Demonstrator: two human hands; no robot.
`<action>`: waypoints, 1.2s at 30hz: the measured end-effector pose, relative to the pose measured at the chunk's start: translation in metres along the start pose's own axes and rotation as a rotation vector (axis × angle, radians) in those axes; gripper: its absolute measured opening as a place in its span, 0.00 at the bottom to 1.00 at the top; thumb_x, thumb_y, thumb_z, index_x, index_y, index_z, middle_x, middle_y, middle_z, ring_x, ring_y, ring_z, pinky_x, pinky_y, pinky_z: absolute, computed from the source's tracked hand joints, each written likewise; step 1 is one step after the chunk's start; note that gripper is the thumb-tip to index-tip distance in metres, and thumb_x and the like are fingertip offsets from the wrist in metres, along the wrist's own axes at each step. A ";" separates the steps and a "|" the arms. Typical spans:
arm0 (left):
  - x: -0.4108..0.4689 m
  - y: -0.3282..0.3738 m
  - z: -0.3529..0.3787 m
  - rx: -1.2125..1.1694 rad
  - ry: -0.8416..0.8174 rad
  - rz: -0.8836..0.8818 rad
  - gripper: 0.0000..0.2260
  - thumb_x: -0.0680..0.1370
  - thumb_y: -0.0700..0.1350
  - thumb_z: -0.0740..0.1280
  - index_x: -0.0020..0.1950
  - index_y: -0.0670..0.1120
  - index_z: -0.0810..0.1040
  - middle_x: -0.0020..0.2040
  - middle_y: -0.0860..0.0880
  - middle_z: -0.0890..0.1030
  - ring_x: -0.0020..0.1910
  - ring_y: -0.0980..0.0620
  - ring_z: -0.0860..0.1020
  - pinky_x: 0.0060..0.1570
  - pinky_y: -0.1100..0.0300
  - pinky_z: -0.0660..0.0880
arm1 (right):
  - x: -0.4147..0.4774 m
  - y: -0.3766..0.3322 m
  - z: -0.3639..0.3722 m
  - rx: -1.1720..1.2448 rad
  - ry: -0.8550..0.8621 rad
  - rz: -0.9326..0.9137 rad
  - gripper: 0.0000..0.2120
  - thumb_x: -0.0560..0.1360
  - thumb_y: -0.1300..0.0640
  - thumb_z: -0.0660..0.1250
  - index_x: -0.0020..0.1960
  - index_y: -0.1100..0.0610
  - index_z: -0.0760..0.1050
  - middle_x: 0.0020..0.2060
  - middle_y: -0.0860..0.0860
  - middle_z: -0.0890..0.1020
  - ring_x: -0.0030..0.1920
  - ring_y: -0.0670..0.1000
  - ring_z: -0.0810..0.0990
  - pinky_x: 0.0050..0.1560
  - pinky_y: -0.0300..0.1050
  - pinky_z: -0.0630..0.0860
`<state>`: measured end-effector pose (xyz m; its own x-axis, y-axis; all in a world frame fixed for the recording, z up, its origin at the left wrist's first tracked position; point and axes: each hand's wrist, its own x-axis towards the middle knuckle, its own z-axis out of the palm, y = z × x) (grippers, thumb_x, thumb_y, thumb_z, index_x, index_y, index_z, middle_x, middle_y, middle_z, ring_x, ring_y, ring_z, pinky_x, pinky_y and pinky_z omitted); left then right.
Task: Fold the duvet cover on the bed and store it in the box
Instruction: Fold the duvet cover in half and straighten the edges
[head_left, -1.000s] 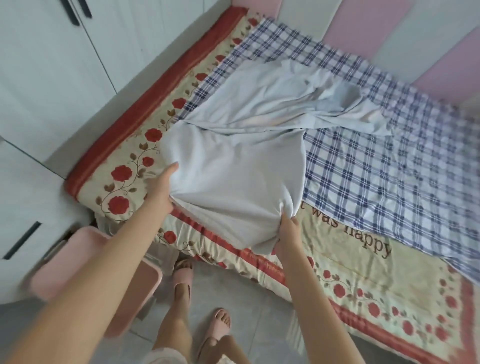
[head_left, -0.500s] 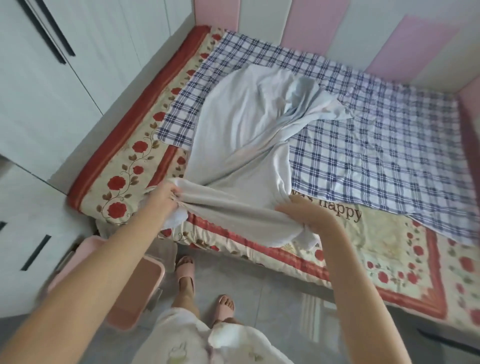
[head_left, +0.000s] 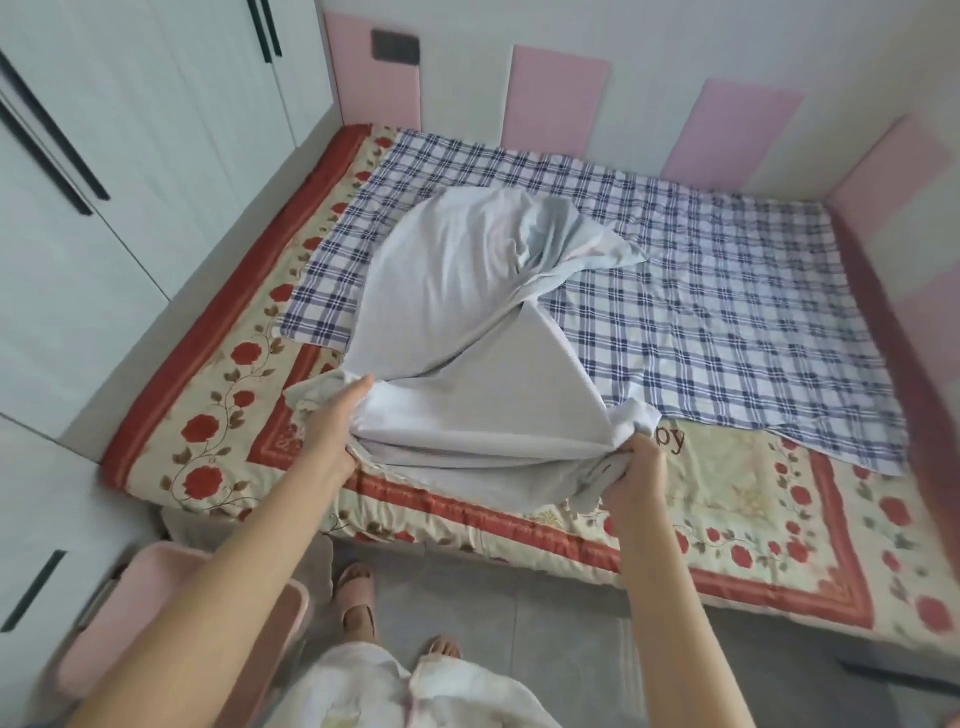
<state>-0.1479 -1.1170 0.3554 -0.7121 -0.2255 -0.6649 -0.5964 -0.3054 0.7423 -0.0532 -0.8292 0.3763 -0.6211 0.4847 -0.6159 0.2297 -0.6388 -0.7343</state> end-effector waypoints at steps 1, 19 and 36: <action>-0.003 -0.001 -0.002 0.002 0.016 0.045 0.33 0.63 0.56 0.76 0.62 0.43 0.74 0.59 0.47 0.77 0.57 0.47 0.76 0.60 0.47 0.73 | -0.004 -0.002 0.001 0.012 0.005 -0.015 0.16 0.73 0.70 0.51 0.31 0.55 0.60 0.21 0.49 0.67 0.24 0.48 0.67 0.27 0.39 0.66; -0.033 -0.092 0.000 1.115 -0.429 -0.311 0.17 0.75 0.40 0.60 0.64 0.40 0.72 0.46 0.45 0.74 0.45 0.49 0.73 0.43 0.59 0.70 | 0.002 0.040 -0.050 -2.094 -0.633 0.582 0.07 0.76 0.58 0.58 0.54 0.55 0.68 0.45 0.54 0.75 0.35 0.49 0.70 0.35 0.40 0.68; 0.082 0.323 0.314 0.260 -0.723 0.240 0.07 0.74 0.37 0.65 0.37 0.45 0.71 0.26 0.50 0.77 0.19 0.56 0.75 0.18 0.69 0.69 | 0.162 -0.316 0.226 -0.222 -0.054 -0.450 0.11 0.80 0.62 0.56 0.39 0.54 0.64 0.34 0.51 0.70 0.20 0.42 0.74 0.20 0.35 0.71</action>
<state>-0.5153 -0.9436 0.5672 -0.8422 0.4242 -0.3328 -0.4008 -0.0798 0.9127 -0.3956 -0.6833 0.5732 -0.7317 0.6474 -0.2134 0.0807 -0.2286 -0.9702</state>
